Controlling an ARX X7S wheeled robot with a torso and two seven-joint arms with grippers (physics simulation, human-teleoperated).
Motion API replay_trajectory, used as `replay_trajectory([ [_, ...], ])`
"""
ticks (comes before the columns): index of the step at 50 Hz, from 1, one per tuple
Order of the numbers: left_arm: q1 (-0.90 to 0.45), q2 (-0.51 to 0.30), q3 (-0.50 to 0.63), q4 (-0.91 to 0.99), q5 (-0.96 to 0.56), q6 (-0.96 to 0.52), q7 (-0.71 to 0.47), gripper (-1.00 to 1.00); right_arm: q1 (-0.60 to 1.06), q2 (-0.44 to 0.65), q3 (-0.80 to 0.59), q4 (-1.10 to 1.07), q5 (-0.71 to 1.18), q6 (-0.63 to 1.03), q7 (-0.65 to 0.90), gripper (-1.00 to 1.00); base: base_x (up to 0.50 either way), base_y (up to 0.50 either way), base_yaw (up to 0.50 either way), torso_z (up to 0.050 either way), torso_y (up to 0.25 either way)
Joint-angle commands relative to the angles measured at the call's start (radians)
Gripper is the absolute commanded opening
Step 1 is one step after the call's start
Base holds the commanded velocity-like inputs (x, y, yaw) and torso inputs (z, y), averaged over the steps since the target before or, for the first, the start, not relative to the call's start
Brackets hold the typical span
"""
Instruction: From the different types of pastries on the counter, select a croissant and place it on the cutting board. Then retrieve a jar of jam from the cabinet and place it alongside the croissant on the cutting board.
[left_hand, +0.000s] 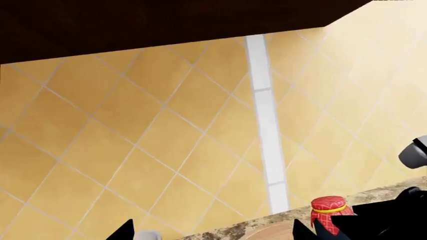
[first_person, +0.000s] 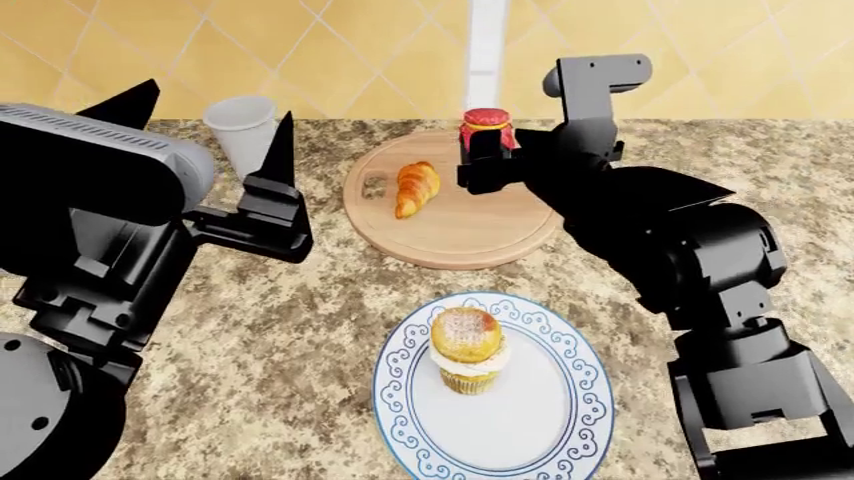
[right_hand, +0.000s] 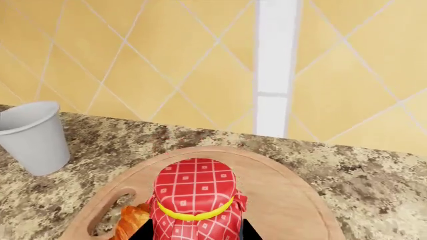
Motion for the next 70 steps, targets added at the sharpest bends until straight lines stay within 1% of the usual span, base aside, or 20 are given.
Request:
replay_trajectory([
  [1, 0.002, 0.0, 0.01, -0.002, 0.013, 0.003, 0.012, 1.0, -0.025, 0.016, 0.006, -0.028, -0.002, -0.002, -0.001, -1.0, 0.0, 0.0, 0.0, 0.0, -0.189],
  [5, 0.001, 0.0, 0.009, -0.004, 0.012, 0.006, 0.014, 1.0, -0.024, 0.017, 0.007, -0.033, -0.001, -0.004, 0.002, -1.0, 0.0, 0.0, 0.0, 0.0, -0.186],
  [12, 0.01, -0.003, -0.004, -0.004, 0.001, 0.02, 0.012, 1.0, -0.028, 0.024, 0.009, -0.047, 0.001, -0.009, 0.003, -1.0, 0.0, 0.0, 0.0, 0.0, -0.008],
  [18, 0.006, -0.004, 0.007, 0.001, 0.009, 0.012, 0.012, 1.0, -0.031, 0.025, 0.003, -0.042, -0.004, -0.017, 0.001, -1.0, 0.0, 0.0, 0.0, 0.0, 0.0],
  [28, 0.003, -0.004, 0.011, 0.002, 0.006, 0.012, 0.013, 1.0, -0.019, 0.023, -0.006, -0.028, -0.012, -0.018, 0.005, -1.0, 0.0, 0.0, 0.0, 0.0, -0.112],
  [68, 0.004, -0.009, 0.007, -0.002, -0.005, 0.029, 0.012, 1.0, -0.082, 0.062, -0.048, -0.078, -0.023, -0.022, 0.008, -1.0, 0.0, 0.0, 0.0, 0.0, 0.0],
  [69, 0.002, -0.009, 0.007, -0.001, -0.007, 0.028, 0.01, 1.0, -0.083, 0.062, -0.048, -0.078, -0.023, -0.023, 0.008, 1.0, 0.0, 0.0, 0.0, 0.0, 0.0],
  [70, 0.002, -0.009, 0.007, -0.002, -0.008, 0.028, 0.01, 1.0, -0.084, 0.063, -0.049, -0.077, -0.024, -0.024, 0.008, 1.0, 0.0, 0.0, 0.0, 0.0, 0.0],
])
